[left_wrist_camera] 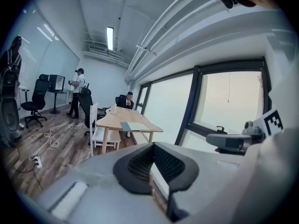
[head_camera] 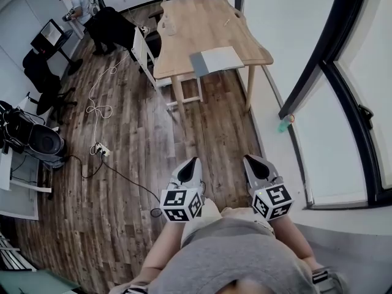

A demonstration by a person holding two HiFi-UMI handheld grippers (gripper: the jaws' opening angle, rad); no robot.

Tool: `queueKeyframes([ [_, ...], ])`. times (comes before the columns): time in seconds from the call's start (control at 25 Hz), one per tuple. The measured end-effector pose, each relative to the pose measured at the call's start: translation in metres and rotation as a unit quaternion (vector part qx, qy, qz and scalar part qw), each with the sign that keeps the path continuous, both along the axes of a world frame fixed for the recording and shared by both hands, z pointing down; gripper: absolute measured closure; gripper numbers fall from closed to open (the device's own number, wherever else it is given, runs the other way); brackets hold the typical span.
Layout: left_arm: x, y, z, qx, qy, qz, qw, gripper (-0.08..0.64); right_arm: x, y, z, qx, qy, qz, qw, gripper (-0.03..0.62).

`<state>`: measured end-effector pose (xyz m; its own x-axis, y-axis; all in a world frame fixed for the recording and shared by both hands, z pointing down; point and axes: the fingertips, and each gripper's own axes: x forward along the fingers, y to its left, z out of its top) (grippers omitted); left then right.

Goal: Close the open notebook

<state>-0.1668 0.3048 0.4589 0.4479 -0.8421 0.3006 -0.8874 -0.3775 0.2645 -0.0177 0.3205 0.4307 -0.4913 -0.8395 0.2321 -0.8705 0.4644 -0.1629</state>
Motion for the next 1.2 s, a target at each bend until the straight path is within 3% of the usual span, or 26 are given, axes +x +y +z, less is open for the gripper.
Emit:
queueKeyframes([
  [0.32, 0.022, 0.014, 0.008, -0.004, 0.002, -0.007, 1.0, 0.557, 0.028, 0.009, 0.012, -0.014, 0.0, -0.002, 1.0, 0.591],
  [0.64, 0.029, 0.012, 0.014, -0.011, -0.004, -0.014, 0.9998, 0.557, 0.023, 0.005, 0.011, -0.008, -0.003, -0.027, 1.0, 0.591],
  [0.92, 0.053, -0.023, 0.017, -0.004, 0.004, -0.007, 1.0, 0.557, 0.043, -0.01, 0.023, -0.022, -0.003, -0.018, 1.0, 0.591],
  [1.2, 0.06, -0.078, 0.021, -0.006, -0.001, -0.001, 1.0, 0.557, 0.057, -0.061, 0.025, -0.025, 0.004, -0.001, 1.0, 0.591],
])
